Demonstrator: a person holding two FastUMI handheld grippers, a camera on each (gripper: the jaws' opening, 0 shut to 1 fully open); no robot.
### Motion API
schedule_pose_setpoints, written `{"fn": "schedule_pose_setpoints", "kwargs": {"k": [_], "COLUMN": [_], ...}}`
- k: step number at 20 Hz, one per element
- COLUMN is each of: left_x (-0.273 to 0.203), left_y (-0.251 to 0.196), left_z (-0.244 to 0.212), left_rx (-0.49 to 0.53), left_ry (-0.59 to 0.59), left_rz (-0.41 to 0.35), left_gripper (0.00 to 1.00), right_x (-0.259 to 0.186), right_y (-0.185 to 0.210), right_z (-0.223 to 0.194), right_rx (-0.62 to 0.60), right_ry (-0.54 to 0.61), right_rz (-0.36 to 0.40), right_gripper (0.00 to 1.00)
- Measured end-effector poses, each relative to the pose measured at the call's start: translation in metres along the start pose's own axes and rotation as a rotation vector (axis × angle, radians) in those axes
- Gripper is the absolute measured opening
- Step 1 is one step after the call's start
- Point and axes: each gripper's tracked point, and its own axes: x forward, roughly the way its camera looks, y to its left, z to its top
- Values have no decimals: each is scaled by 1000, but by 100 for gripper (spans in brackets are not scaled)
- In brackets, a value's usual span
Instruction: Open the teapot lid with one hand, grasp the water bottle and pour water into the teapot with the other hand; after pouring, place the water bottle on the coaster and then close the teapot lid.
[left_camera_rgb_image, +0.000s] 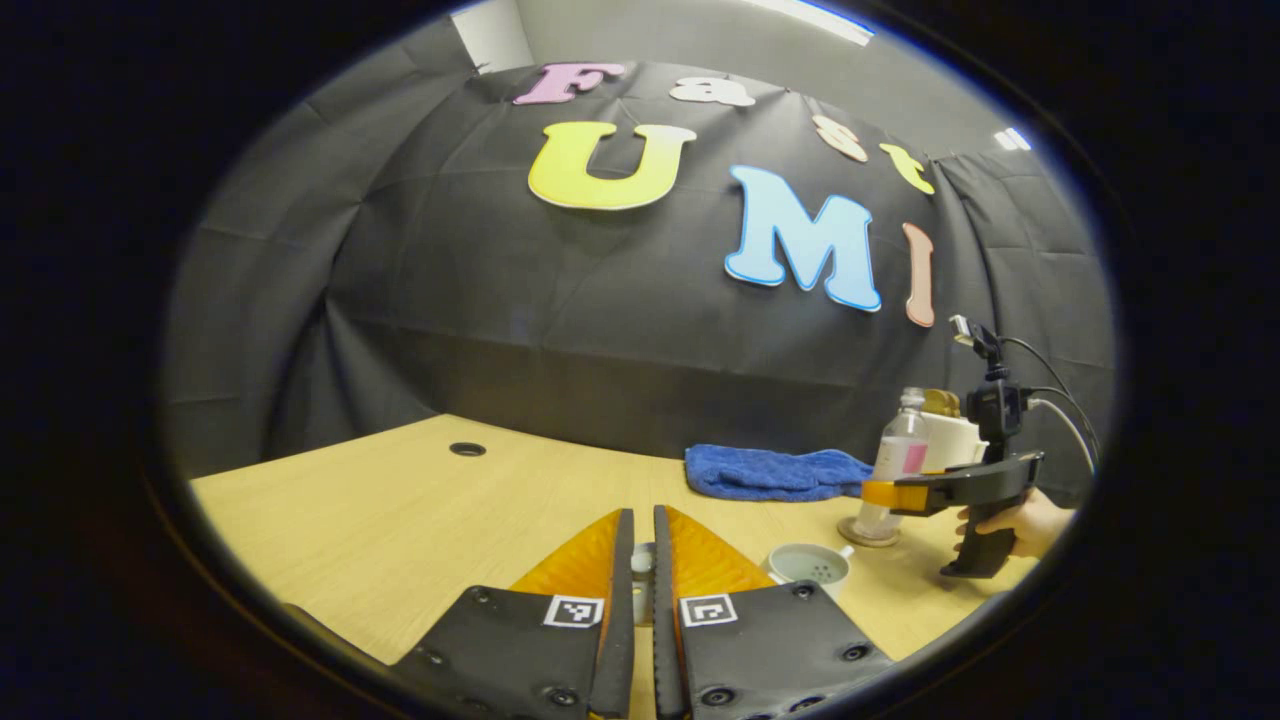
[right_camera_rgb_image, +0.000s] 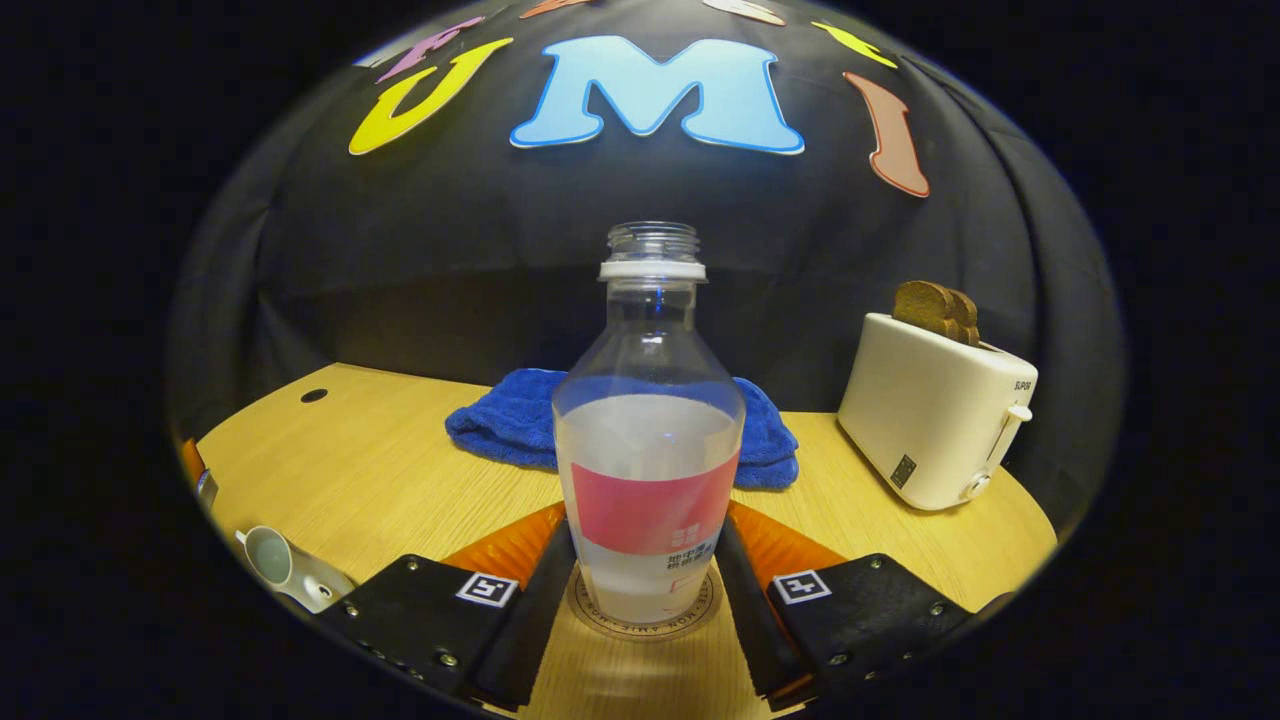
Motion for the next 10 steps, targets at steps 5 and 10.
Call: {"fn": "schedule_pose_setpoints", "kwargs": {"k": [5,10], "left_x": [0,-1], "left_y": [-1,-2], "left_z": [1,1], "left_rx": [0,-7], "left_ry": [2,-3], "left_rz": [-2,-10], "left_gripper": [14,14], "right_x": [-3,-19], "right_y": [4,0], "right_z": [-2,7], "right_rx": [11,-11], "right_ry": [14,-27], "right_rz": [22,-7], "right_gripper": [90,96]}}
